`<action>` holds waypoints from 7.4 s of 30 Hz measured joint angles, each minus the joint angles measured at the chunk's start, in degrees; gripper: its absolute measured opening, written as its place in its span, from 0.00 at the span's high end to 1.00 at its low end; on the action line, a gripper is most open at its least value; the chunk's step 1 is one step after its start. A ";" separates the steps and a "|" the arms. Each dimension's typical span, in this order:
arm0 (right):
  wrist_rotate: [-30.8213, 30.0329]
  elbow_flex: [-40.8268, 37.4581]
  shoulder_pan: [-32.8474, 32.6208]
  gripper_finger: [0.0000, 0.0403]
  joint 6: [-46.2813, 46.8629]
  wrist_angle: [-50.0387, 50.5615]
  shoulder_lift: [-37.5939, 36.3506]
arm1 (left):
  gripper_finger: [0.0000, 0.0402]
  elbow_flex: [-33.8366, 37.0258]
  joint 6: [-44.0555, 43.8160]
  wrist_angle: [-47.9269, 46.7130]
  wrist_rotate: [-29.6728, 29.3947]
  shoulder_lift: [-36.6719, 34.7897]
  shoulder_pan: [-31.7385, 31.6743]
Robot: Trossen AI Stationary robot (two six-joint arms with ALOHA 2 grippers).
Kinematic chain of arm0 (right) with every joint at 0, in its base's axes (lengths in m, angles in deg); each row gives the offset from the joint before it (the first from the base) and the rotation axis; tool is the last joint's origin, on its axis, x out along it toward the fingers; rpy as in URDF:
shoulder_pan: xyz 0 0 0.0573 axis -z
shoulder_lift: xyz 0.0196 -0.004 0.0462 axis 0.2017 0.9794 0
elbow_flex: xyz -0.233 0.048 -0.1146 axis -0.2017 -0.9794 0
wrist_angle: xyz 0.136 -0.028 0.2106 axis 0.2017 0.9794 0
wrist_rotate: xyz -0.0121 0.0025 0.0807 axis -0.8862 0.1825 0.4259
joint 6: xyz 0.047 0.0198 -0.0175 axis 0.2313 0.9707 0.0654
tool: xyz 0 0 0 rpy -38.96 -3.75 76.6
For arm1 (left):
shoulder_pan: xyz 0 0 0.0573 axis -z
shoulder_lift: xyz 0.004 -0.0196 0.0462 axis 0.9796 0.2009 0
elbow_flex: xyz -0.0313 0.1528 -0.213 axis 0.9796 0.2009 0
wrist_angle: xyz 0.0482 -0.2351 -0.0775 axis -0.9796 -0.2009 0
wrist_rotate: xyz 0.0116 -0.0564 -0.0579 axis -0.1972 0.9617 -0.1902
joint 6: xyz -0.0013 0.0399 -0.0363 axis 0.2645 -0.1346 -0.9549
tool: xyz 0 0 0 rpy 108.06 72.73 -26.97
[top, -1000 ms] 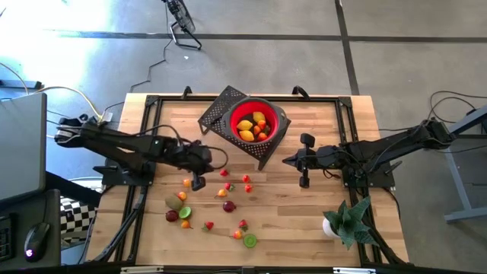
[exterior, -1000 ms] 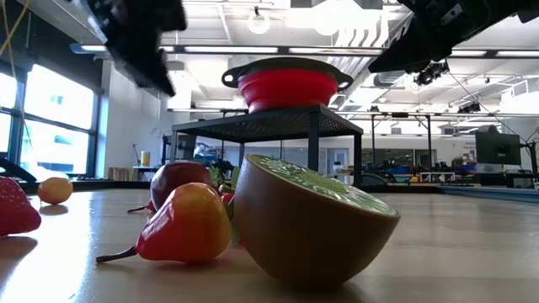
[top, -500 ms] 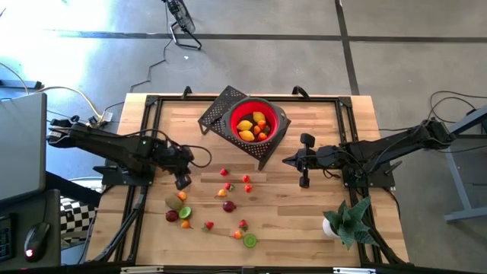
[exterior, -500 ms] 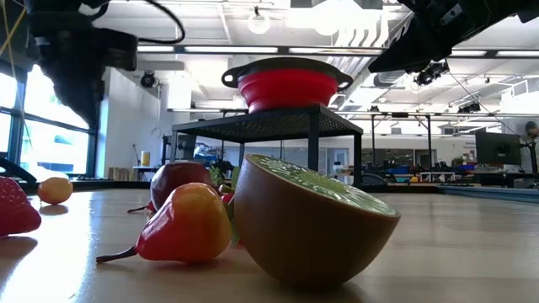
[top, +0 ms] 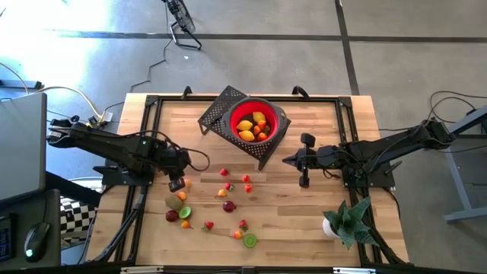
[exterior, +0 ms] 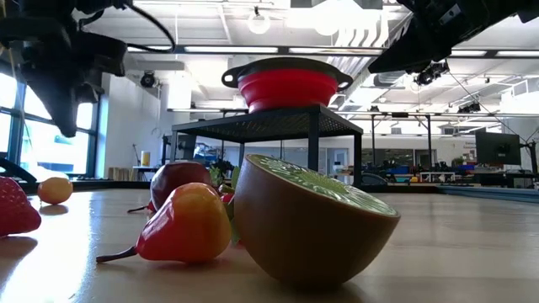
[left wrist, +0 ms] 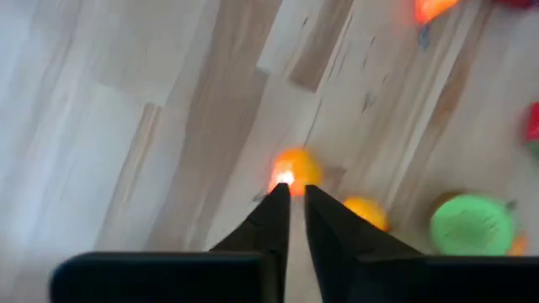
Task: Pick & Place Fruit
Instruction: Put the pear into the strainer bowl on the shelf
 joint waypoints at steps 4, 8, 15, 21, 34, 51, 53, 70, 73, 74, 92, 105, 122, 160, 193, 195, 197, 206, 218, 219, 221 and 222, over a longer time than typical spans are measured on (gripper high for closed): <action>-3.70 0.00 0.00 0.99 4.07 -0.08 0.00 | 0.78 0.00 6.10 -3.68 -1.07 0.00 0.00; -8.26 0.00 0.00 0.99 7.90 -0.65 0.00 | 0.61 0.00 13.16 -3.92 -4.30 0.00 0.00; -9.89 0.00 0.00 0.99 10.13 -2.72 0.00 | 0.39 0.08 16.93 -2.62 -0.94 0.00 0.00; -9.83 0.00 0.00 0.99 10.19 -4.26 -0.01 | 0.37 1.05 20.65 -0.59 6.67 0.04 0.02; -9.79 0.00 0.00 0.99 10.17 -4.89 -0.02 | 0.42 1.01 20.80 6.57 6.57 2.22 0.00; -9.77 0.00 0.00 0.99 10.15 -6.42 -0.02 | 0.42 8.96 19.41 16.15 7.96 6.01 0.00; -9.77 0.00 0.00 0.99 10.11 -6.57 -0.02 | 0.42 8.96 19.43 15.94 7.74 6.51 0.00; -9.77 0.00 0.00 0.99 10.15 -6.55 -0.02 | 0.42 8.96 18.76 15.97 5.21 6.82 0.00; -9.77 0.00 0.00 0.99 10.15 -6.54 -0.02 | 0.42 8.96 18.74 15.98 4.97 6.82 0.00; -9.75 0.00 0.00 0.99 10.15 -6.55 -0.02 | 0.42 8.96 18.74 15.98 4.70 6.82 0.00; -9.75 0.00 0.00 0.99 10.14 -6.52 -0.02 | 0.42 13.84 16.13 22.54 5.42 6.82 0.00; -9.75 0.00 0.00 0.99 10.14 -6.51 0.00 | 0.42 13.86 16.48 22.43 3.39 6.82 0.00; -9.75 0.00 -0.02 0.99 10.02 -6.51 0.00 | 0.42 15.11 16.60 23.17 4.89 6.82 0.00; -9.75 0.00 -0.02 0.99 10.02 -6.51 0.02 | 0.62 17.07 14.57 26.38 6.07 6.80 -0.02; -4.96 0.00 0.00 0.99 9.46 -6.49 0.02 | 0.63 2.04 14.82 26.26 5.37 6.86 -0.02; -4.96 0.01 0.00 0.99 8.20 -6.49 0.02 | 0.63 -0.30 13.95 26.42 3.57 6.86 -0.02; -4.96 0.00 0.00 0.99 6.79 -6.49 0.02 | 0.63 -2.63 13.00 27.10 1.46 6.86 -0.02; -4.98 0.00 0.00 0.99 2.21 -6.49 0.02 | 0.63 -14.02 11.73 31.35 -10.18 6.81 -0.04; -4.96 0.00 0.00 0.99 2.03 -6.51 0.02 | 0.63 -20.70 16.25 34.41 -17.89 6.75 -0.07; -4.96 0.00 0.00 0.99 2.16 -6.51 0.02 | 0.63 -20.70 16.47 34.55 -18.26 6.78 -0.07; -4.96 0.00 0.00 0.99 2.30 -6.51 0.02 | 0.63 -20.70 16.65 35.18 -18.72 6.78 -0.19; -4.96 0.00 0.00 0.99 2.31 -6.51 0.02 | 0.63 -20.70 16.64 35.42 -18.72 6.94 -0.67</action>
